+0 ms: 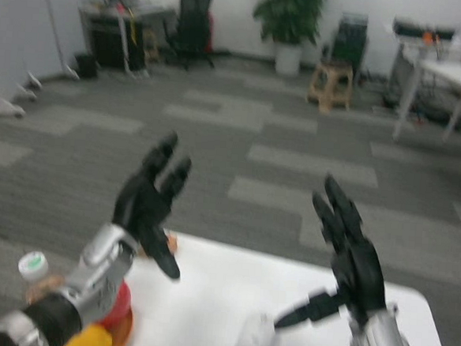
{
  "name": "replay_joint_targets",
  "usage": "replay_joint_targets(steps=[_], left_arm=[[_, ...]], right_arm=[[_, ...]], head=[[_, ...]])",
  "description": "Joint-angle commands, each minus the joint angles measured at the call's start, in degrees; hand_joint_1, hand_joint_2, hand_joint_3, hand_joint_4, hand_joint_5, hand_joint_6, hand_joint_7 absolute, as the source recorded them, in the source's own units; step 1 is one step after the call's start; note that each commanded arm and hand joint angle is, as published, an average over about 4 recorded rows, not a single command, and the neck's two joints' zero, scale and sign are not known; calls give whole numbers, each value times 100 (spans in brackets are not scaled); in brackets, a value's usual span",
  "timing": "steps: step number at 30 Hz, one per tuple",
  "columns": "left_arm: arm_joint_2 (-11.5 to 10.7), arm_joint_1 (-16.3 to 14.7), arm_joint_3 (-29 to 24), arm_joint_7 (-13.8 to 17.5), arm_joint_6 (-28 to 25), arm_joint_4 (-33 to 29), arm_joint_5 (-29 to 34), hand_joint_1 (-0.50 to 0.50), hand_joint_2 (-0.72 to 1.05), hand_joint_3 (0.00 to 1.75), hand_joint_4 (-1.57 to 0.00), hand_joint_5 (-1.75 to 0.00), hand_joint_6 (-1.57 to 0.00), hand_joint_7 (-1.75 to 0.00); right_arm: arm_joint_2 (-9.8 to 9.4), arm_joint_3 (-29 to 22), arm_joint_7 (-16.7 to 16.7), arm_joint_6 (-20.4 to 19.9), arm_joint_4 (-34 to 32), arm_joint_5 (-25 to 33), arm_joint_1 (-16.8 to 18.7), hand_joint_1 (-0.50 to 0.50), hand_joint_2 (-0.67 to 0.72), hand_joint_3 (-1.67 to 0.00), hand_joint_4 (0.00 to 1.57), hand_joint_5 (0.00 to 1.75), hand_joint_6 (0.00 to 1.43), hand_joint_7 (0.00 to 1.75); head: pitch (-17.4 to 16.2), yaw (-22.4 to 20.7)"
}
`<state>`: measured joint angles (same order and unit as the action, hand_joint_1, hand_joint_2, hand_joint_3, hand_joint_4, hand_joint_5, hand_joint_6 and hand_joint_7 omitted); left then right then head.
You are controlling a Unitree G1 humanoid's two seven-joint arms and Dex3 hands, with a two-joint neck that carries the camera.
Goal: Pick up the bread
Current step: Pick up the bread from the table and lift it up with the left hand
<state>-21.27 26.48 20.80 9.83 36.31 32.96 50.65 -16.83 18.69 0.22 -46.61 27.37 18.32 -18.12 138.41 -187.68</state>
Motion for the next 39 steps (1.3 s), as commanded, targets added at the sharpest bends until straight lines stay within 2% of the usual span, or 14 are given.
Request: replay_joint_targets(steps=[1, 3, 6, 10, 20, 25, 28, 33, 38, 39], left_arm=[[-75, 28, -24, -25, 42, 106, -38, -50, -72, 9, 0, 0, 0, 0], [-88, 24, -24, -25, 42, 145, -42, -50, -72, 9, 0, 0, 0, 0], [-132, 19, -26, -19, 36, 251, -156, -50, -72, 9, 0, 0, 0, 0], [-237, 19, -39, 1, 23, 380, -396, -50, -72, 9, 0, 0, 0, 0], [-510, 147, 95, 41, -28, 514, -697, -50, -72, 9, 0, 0, 0, 0], [-708, 206, 128, 87, -197, 510, -972, -50, -70, 9, 0, 0, 0, 0], [-872, 252, 113, 104, -371, 501, -1237, -50, -72, 9, 0, 0, 0, 0], [-1090, 353, -81, 106, -661, 497, -1822, -50, -70, 9, 0, 0, 0, 0], [-1347, 531, -252, 122, -935, 501, -2578, -50, -66, 9, 0, 0, 0, 0], [-1406, 573, -314, 133, -1021, 501, -2784, -50, -64, 9, 0, 0, 0, 0]], right_arm=[[-44, -80, 0, -50, 85, 45, -77, -38, 15, 0, 0, 15, 0, 0], [-49, -107, 9, -50, 102, 45, -77, -38, 15, 0, 0, 17, 0, 0], [-57, -166, 27, -50, 129, 47, -77, -38, 15, 0, 0, 19, 0, 0], [-81, -212, 44, -50, 161, 40, -77, -38, 15, 0, 0, 10, 0, 0], [-141, -221, 57, -50, 243, 40, -77, -38, 15, 0, 0, 17, 0, 0], [-172, -199, 57, -50, 287, 40, -82, -38, 15, 0, 0, 15, 0, 0], [-196, -184, 57, -50, 317, 40, -86, -38, 15, 0, 0, 12, 0, 0], [-220, -173, 57, -50, 366, 49, -95, -38, 15, 0, 0, 17, 0, 0], [-246, -173, 57, -50, 372, 49, -86, -36, 15, 0, 0, 12, 0, 0], [-255, -173, 57, -50, 370, 49, -86, -38, 15, 0, 0, 12, 0, 0]], head=[[-388, 93], [-668, 163], [-878, 245], [-1070, 355], [-1106, 324], [-1052, 207], [-987, -58], [-909, -903], [-805, -1358], [-802, -1335]])
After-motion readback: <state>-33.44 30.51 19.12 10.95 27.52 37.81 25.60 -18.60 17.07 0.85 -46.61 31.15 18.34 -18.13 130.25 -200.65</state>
